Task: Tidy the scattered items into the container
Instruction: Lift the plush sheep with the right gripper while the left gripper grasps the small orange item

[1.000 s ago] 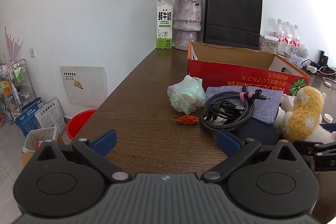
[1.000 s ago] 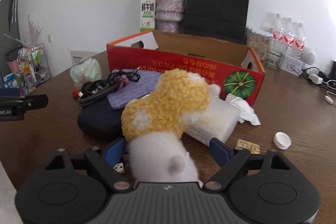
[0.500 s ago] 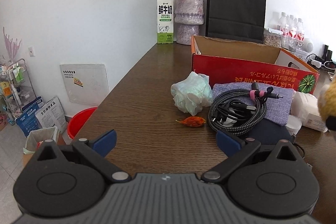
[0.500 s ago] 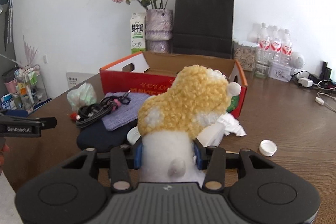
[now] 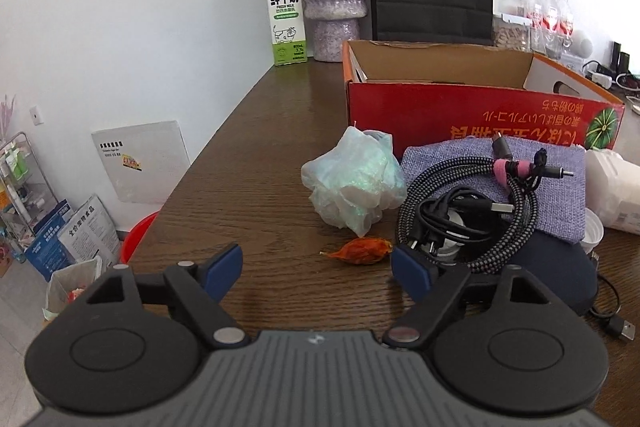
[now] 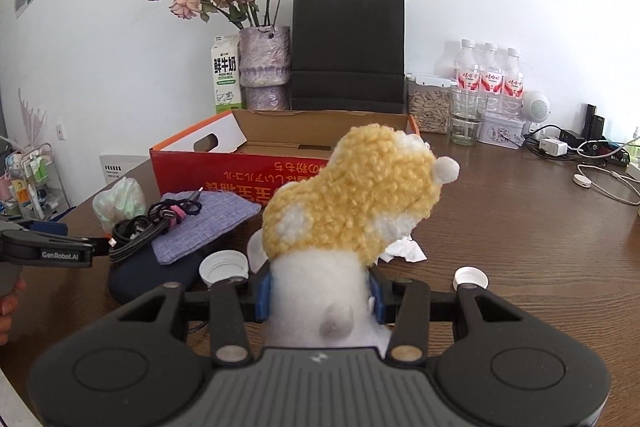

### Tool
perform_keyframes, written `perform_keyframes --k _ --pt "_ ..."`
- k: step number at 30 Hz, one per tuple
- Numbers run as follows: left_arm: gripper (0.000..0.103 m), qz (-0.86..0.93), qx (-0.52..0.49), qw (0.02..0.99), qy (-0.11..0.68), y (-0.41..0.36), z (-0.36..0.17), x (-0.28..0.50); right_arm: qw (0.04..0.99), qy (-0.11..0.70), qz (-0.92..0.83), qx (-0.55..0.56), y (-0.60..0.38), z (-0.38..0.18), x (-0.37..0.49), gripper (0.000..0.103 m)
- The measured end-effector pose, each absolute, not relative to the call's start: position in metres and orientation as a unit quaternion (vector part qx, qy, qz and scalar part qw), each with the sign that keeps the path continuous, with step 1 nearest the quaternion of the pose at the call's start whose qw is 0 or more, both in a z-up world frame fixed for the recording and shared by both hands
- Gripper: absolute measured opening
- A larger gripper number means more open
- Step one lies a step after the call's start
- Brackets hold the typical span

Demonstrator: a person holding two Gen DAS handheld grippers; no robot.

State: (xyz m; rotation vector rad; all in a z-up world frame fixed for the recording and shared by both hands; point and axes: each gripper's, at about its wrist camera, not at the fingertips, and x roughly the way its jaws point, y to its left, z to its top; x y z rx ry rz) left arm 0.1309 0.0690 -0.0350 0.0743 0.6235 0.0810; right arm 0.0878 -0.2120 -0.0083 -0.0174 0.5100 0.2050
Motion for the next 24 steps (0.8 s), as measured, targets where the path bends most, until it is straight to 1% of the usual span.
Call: perform_keyframes --k 2,5,7,8,10,11,13,14,16,20,24 --pt "0.078 0.030 0.036 0.950 0.309 0.070 -0.037 0.135 0.963 0.252 0.100 -0.007 -0.213 -0.009 0.088 0.044" --pt "0.066 0.012 0.032 0.949 0.312 0.071 -0.038 0.139 0.962 0.253 0.100 -0.006 -0.213 -0.010 0.089 0.044" --pt "0.055 0.000 0.030 0.949 0.313 0.071 -0.038 0.139 0.962 0.254 0.100 -0.006 -0.213 -0.011 0.089 0.044" --pt "0.052 -0.006 0.030 0.950 0.312 0.070 -0.038 0.139 0.962 0.254 0.100 -0.006 -0.214 -0.011 0.090 0.044" --pt "0.042 -0.016 0.032 0.950 0.311 0.069 -0.038 0.138 0.962 0.255 0.100 -0.004 -0.214 -0.012 0.091 0.044" --pt "0.038 -0.021 0.031 0.949 0.312 0.068 -0.038 0.138 0.961 0.256 0.101 -0.004 -0.214 -0.012 0.091 0.044" --pt "0.025 -0.032 0.029 0.949 0.313 0.067 -0.037 0.138 0.961 0.257 0.102 -0.005 -0.213 -0.012 0.090 0.044" --pt "0.021 -0.036 0.029 0.949 0.313 0.066 -0.037 0.138 0.961 0.257 0.103 -0.004 -0.213 -0.012 0.090 0.044" --pt "0.016 -0.035 0.029 0.948 0.314 0.064 -0.037 0.137 0.961 0.256 0.104 -0.003 -0.213 -0.012 0.090 0.044" --pt "0.015 -0.025 0.004 0.950 0.311 0.068 -0.036 0.132 0.961 0.256 0.104 -0.003 -0.214 -0.011 0.090 0.044" --pt "0.015 -0.014 0.000 0.953 0.301 0.069 -0.032 0.121 0.961 0.254 0.105 -0.001 -0.214 -0.010 0.089 0.044"
